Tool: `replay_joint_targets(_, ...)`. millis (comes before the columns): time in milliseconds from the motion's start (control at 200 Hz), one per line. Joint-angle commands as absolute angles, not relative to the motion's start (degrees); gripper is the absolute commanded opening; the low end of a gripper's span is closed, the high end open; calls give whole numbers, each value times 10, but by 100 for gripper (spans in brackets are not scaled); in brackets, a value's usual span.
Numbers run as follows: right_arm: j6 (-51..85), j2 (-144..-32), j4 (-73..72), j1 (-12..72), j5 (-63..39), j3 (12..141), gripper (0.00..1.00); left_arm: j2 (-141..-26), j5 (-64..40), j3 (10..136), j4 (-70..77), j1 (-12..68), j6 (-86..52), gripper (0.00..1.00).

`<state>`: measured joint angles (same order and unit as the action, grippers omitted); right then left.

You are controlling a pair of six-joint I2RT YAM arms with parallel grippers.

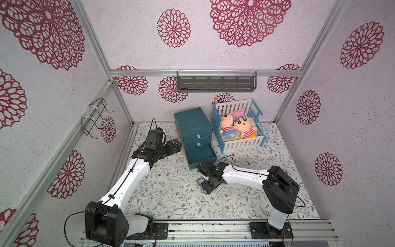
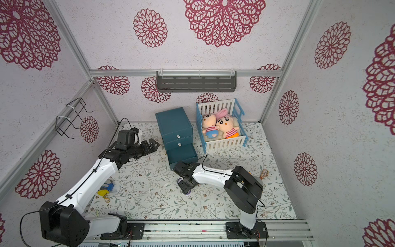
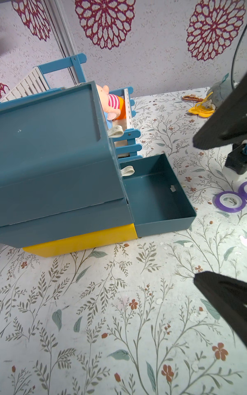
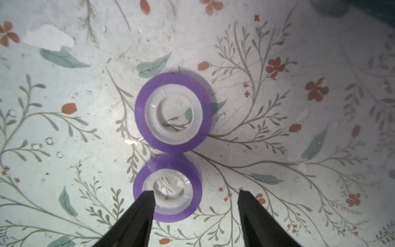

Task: Place the transparent tape into the drawer according to color
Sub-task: Pick up the tape at the center of the board.

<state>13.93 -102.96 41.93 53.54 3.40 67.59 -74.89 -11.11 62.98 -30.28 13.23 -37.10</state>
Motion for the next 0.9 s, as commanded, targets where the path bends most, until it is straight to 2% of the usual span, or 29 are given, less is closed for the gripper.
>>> replay_joint_targets(0,125,-1005,408,527,45,669,67,-747,-115,642,-293,127,-365,97)
replay_joint_targets(385,117,-1027,400,529,24,662,54,-753,-114,645,-294,127,-362,97)
replay_joint_targets(796,110,-1048,410,547,9,658,53,-760,-120,643,-286,127,-364,97)
replay_joint_targets(896,109,-1059,411,547,8,656,49,-760,-120,643,-286,127,-363,97)
